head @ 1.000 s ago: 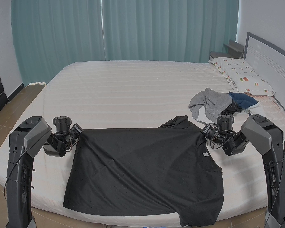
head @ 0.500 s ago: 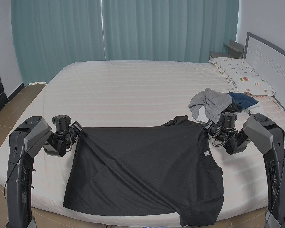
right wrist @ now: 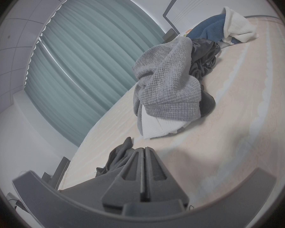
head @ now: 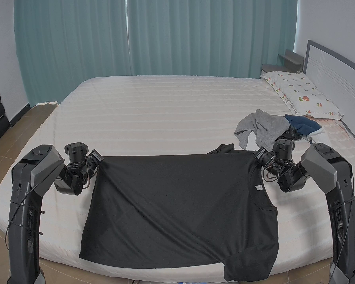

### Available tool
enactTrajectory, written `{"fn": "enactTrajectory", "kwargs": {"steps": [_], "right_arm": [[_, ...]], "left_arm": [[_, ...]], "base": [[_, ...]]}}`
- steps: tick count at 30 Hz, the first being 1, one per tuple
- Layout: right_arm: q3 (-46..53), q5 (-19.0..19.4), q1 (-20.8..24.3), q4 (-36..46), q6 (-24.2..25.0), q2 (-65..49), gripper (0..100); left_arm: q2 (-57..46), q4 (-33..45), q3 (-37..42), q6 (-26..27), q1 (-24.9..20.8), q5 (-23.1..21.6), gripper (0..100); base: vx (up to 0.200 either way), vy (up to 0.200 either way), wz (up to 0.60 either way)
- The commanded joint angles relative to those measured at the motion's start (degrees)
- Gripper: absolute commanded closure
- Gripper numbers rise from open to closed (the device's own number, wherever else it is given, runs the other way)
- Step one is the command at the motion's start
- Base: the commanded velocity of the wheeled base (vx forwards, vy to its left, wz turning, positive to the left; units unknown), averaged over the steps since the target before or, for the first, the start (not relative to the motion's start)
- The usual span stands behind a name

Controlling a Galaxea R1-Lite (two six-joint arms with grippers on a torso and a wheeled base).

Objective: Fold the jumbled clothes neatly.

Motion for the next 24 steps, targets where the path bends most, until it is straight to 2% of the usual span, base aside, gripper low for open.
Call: {"fn": "enactTrajectory", "kwargs": {"steps": [1,10,21,22,24], "right_arm": [[-0.4,0.0,0.0,-0.8,0.1,0.4,100],[-1.2,-1.7,-0.1,-1.9,-0.1,1.5,100],[-0.4,-1.7,0.2,-1.0,-0.5,1.7,100],[-0.3,-1.7,0.3,-1.2,-0.5,1.7,0],[0.0,-1.5,0.5,-1.2,-0.4,1.6,0]], "left_arm": [[0.2,-0.2,0.0,0.0,-0.1,0.0,100],[0.6,-0.4,-0.3,0.0,-0.7,-0.1,100],[1.3,0.2,-1.0,0.1,-1.4,0.0,100],[1.3,0.3,-1.0,0.2,-1.4,0.0,0],[1.3,0.1,-0.8,0.3,-1.4,0.0,0]], "base": [[0.0,0.0,0.0],[0.0,0.0,0.0],[0.0,0.0,0.0],[0.0,0.0,0.0],[0.0,0.0,0.0]]}}
